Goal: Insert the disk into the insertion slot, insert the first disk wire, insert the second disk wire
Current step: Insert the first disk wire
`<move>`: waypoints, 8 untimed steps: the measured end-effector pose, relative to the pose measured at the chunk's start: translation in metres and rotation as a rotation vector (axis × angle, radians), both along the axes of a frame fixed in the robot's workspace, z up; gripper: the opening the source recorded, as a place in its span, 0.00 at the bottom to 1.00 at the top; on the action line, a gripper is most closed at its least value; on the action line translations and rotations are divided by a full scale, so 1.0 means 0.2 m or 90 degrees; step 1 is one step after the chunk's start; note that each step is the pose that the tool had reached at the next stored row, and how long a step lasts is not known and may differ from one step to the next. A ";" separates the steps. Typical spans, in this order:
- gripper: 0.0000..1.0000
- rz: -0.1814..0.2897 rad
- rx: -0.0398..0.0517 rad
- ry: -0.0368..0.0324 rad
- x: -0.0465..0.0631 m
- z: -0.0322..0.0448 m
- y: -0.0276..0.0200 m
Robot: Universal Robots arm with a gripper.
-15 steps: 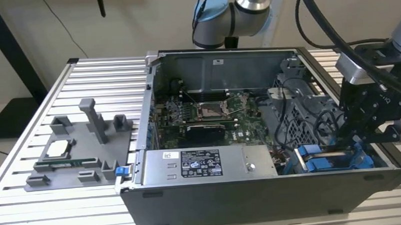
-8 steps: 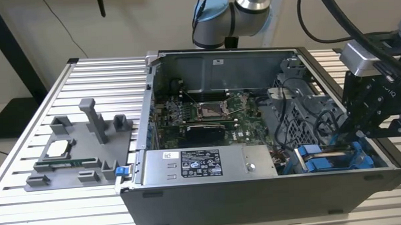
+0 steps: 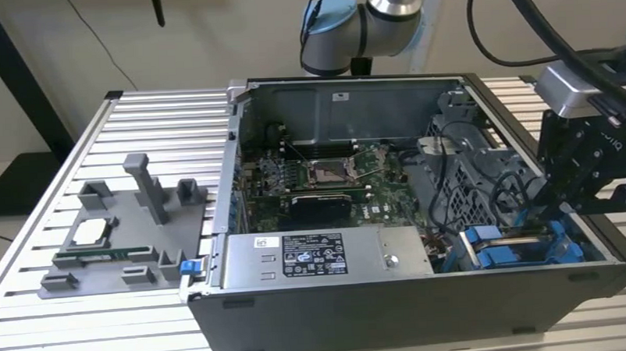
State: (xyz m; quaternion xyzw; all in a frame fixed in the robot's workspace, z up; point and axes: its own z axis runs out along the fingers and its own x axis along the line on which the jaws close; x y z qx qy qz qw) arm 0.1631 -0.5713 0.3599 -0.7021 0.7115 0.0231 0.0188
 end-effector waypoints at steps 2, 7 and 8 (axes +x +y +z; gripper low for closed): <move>1.00 0.000 0.0001 0.0001 0.00 0.019 0.002; 1.00 0.000 0.0002 0.0001 0.00 0.059 0.019; 1.00 0.000 0.0000 0.0000 0.00 0.062 0.026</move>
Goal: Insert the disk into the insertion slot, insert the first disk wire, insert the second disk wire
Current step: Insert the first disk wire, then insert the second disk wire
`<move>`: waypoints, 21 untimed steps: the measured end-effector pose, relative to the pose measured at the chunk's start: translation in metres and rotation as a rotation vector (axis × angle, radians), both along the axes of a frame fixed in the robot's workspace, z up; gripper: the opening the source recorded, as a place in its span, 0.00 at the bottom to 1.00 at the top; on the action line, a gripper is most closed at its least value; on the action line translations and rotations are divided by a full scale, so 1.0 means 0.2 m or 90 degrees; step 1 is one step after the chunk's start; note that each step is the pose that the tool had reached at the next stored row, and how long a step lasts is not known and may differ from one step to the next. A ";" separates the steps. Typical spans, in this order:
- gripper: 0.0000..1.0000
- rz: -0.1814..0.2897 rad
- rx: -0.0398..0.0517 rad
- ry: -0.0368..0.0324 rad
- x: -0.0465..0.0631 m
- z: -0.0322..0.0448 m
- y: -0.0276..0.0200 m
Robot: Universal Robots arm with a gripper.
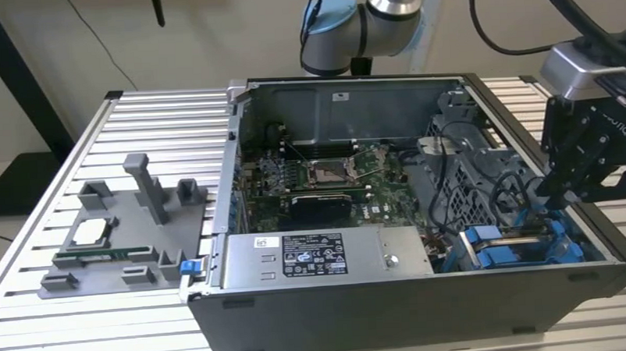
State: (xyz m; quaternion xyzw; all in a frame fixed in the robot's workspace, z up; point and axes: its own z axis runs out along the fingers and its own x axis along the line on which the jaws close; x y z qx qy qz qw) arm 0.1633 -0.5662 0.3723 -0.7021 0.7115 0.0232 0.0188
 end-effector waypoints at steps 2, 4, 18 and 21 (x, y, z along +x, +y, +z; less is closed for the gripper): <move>1.00 0.000 0.0001 0.0000 0.00 0.002 0.018; 1.00 0.000 0.0000 0.0000 0.00 0.002 0.037; 1.00 0.000 0.0000 0.0000 0.09 0.002 0.070; 1.00 0.000 0.0000 0.0000 0.10 0.002 0.070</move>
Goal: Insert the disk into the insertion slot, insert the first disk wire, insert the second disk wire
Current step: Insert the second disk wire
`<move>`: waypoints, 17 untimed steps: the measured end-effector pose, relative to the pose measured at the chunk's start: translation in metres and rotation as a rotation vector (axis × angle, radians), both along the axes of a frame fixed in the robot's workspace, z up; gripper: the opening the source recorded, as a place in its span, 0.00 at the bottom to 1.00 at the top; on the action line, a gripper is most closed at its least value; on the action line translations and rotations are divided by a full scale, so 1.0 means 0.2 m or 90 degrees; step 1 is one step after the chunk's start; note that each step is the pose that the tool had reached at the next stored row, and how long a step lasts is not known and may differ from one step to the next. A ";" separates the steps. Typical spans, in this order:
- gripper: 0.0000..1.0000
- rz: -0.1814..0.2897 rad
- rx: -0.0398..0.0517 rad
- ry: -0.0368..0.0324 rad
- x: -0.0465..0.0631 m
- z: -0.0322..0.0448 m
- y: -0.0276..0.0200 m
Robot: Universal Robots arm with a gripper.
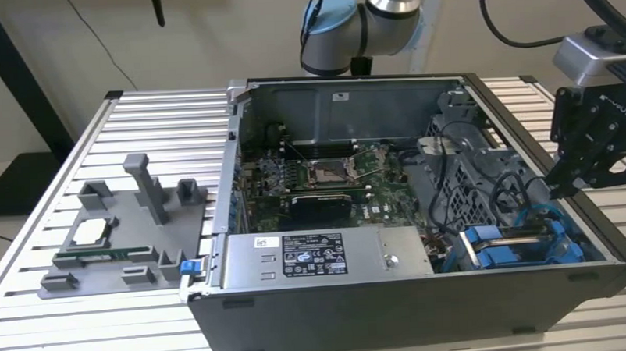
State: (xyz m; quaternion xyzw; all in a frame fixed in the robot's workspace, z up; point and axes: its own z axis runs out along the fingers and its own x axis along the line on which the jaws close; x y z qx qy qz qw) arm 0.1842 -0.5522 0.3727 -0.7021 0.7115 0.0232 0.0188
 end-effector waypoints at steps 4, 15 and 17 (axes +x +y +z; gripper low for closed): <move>1.00 0.000 0.0003 0.0004 0.00 0.000 0.000; 1.00 0.000 0.0076 0.0004 0.03 -0.018 -0.001; 1.00 0.000 0.0115 0.0004 0.03 -0.026 -0.001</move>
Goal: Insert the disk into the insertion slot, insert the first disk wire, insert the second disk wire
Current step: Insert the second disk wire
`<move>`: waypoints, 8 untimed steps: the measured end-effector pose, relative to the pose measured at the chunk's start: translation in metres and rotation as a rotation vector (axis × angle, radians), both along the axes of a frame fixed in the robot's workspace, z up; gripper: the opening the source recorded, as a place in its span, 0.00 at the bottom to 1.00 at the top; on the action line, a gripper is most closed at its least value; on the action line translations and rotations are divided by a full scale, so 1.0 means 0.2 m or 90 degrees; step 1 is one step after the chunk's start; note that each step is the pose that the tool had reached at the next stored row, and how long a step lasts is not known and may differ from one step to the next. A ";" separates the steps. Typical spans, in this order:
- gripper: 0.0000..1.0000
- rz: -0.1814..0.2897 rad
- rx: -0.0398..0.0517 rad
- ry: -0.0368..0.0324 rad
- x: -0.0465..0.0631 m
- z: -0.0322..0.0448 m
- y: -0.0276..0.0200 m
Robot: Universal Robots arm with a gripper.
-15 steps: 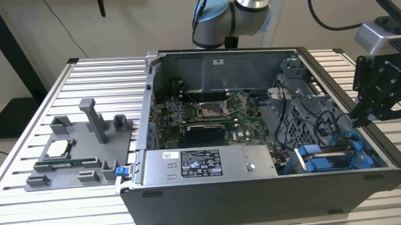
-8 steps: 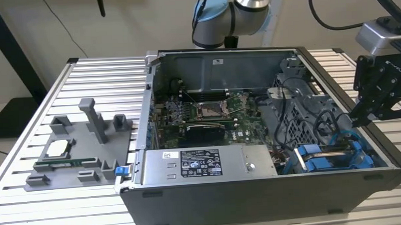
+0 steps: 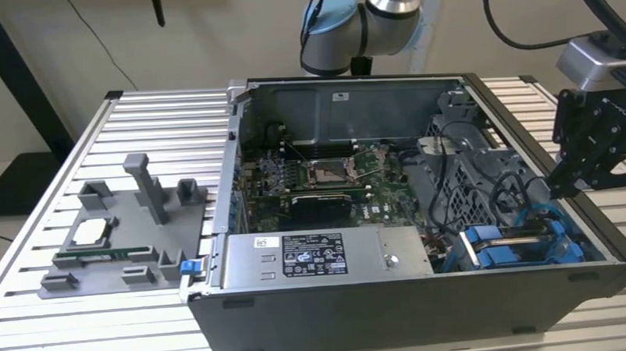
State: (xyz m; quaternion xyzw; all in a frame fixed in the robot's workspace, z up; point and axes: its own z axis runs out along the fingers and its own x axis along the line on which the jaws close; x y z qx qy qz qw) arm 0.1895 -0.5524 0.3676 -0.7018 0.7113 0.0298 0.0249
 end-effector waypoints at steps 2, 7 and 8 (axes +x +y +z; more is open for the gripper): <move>1.00 0.000 0.0047 0.0000 0.00 -0.007 0.000; 0.00 0.000 0.0120 0.0000 0.00 -0.018 -0.006; 0.00 0.000 0.0128 0.0000 0.00 -0.020 -0.008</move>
